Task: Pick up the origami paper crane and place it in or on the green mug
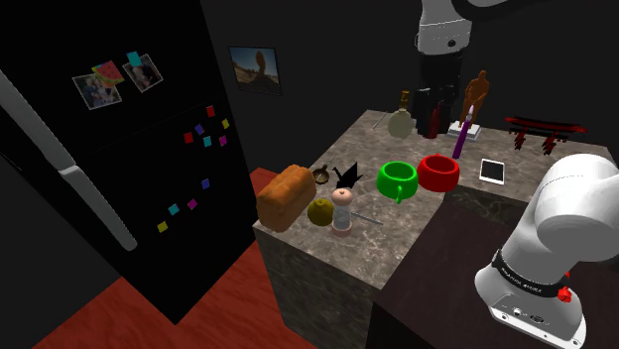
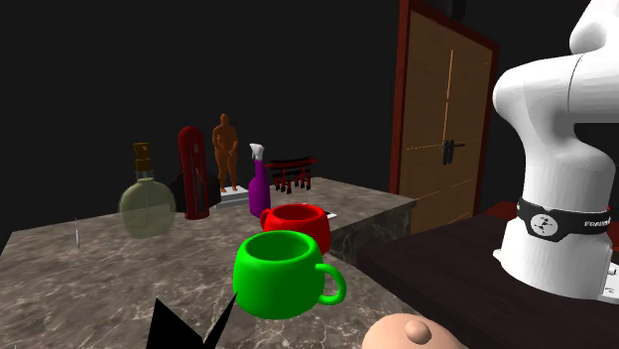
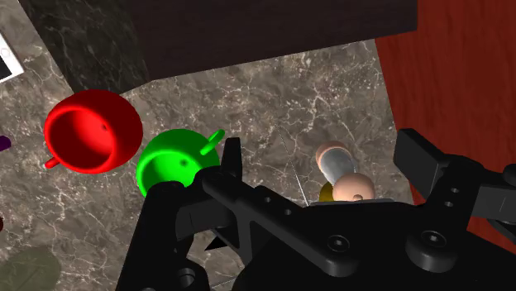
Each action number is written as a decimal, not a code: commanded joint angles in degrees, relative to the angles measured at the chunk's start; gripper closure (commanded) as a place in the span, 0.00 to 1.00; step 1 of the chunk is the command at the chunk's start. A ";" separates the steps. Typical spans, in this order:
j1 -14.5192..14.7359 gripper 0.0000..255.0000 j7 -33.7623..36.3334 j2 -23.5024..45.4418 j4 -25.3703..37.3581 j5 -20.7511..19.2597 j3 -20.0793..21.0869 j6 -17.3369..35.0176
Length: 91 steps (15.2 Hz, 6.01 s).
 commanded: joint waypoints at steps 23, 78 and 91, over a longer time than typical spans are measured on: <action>0.96 0.00 -23.98 37.42 0.22 0.70 -12.87 44.35; -4.10 1.00 -44.61 74.30 30.72 15.99 -8.89 53.95; -3.24 1.00 -42.53 68.08 32.07 13.65 -10.25 46.55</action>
